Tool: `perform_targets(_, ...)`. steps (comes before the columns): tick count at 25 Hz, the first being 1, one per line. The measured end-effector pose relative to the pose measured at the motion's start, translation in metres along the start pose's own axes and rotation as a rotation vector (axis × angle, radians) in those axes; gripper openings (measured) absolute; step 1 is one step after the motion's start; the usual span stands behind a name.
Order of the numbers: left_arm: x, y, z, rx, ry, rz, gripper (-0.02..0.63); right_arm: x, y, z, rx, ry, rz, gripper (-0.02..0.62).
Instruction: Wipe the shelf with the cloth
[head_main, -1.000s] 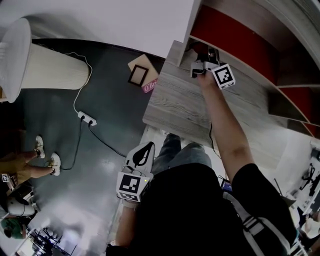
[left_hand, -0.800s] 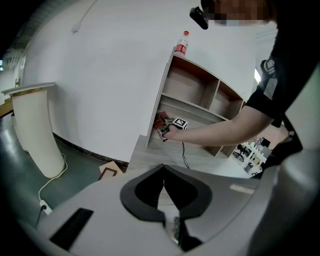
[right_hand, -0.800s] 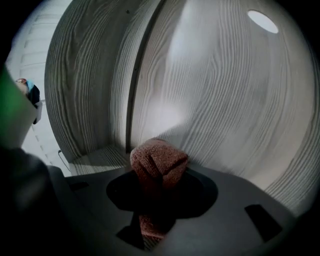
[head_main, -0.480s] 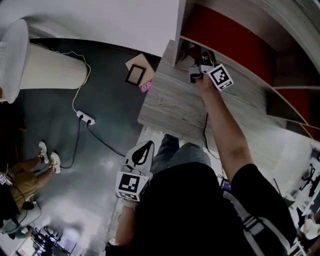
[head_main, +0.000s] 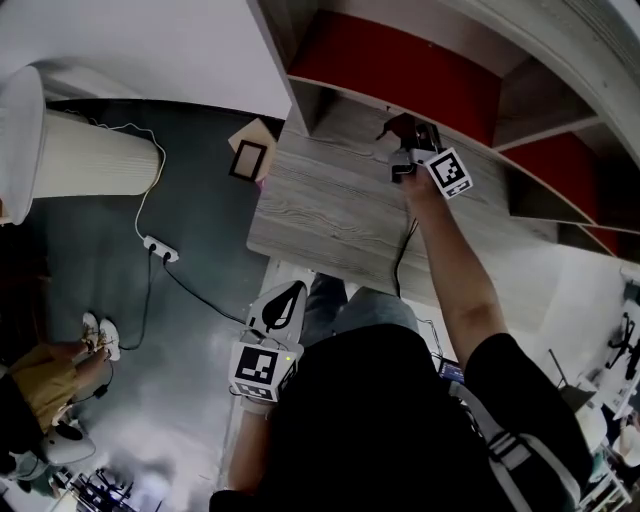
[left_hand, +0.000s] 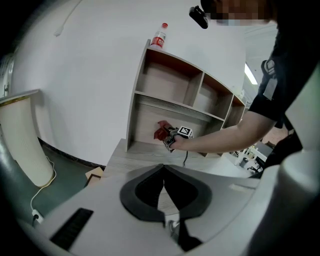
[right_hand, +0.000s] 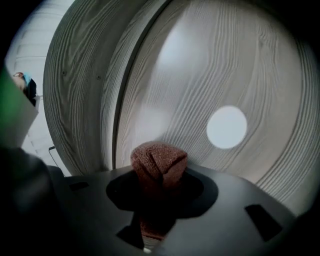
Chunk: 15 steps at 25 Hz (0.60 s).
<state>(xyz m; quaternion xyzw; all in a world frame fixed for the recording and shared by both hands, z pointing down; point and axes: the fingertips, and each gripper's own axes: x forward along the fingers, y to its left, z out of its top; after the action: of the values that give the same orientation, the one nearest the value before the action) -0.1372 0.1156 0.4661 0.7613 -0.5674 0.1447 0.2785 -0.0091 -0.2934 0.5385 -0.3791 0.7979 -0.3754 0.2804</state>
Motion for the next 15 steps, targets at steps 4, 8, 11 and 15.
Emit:
perform_targets(4,0.012,-0.027,0.002,0.005,0.004,-0.011,0.008,-0.025,-0.021,0.032,0.011,-0.025,-0.025,0.127)
perform_targets(8,0.024,-0.06,0.006,0.004,0.011,-0.019,0.008,-0.052,-0.041,0.063,0.058,-0.048,-0.074,0.127)
perform_targets(11,0.033,-0.085,0.009,0.017,0.009,-0.031,0.008,-0.073,-0.055,0.088,0.095,-0.069,-0.109,0.127)
perform_targets(15,0.045,-0.114,0.011,0.028,0.003,-0.042,0.008,-0.1,-0.076,0.127,0.048,-0.107,-0.129,0.127)
